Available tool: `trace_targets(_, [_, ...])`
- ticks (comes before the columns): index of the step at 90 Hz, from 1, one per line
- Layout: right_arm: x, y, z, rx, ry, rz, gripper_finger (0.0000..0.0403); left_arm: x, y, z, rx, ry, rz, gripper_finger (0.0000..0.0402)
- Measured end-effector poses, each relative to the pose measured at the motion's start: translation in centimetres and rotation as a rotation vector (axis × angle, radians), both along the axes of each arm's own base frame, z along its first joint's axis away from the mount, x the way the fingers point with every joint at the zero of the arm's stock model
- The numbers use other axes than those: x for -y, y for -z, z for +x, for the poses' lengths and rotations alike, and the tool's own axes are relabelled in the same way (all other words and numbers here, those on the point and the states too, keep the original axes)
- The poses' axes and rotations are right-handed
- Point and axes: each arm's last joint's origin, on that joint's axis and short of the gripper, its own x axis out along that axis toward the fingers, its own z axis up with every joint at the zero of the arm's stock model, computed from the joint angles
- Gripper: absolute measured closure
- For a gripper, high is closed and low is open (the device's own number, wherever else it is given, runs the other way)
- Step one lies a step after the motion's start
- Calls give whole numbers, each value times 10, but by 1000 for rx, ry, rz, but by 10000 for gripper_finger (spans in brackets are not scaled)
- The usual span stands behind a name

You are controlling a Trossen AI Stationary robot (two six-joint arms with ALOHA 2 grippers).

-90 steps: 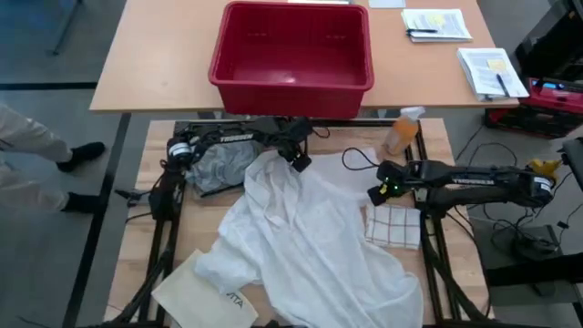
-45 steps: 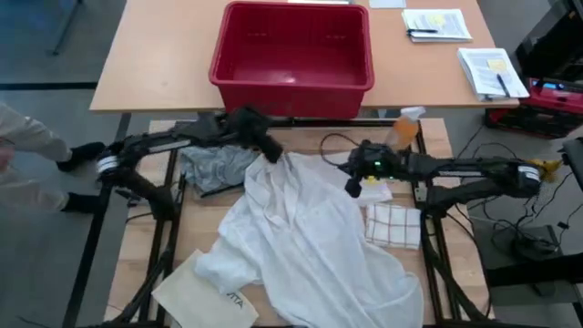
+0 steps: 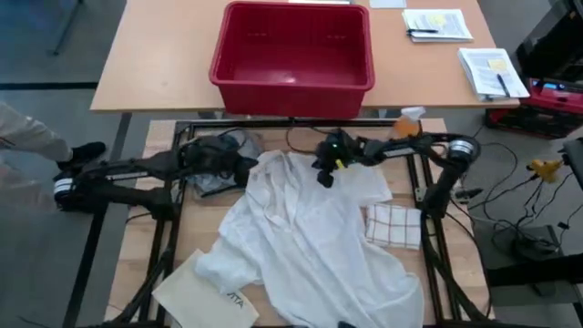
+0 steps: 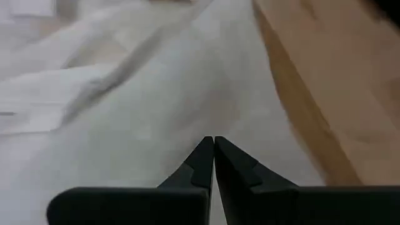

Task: Fold laundry
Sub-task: Fold the white long sleeve shirt

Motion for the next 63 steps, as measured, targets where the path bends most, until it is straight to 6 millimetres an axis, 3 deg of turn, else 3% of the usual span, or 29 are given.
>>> trace_targets(18, [12,9,25,-31,9,53,403,2,4,-7,7,6,-2,402])
trace_targets(29, [21,6,26,-90,38,4,403,3,5,-6,6,17,-9,402])
trace_targets(41, [31,18,11,-147,70,20,403,2,7,-5,-10,25,2,402])
trace_targets(63, [48,14,-32,-207,222,72,403,1,11,-1,-33,26,-4,402])
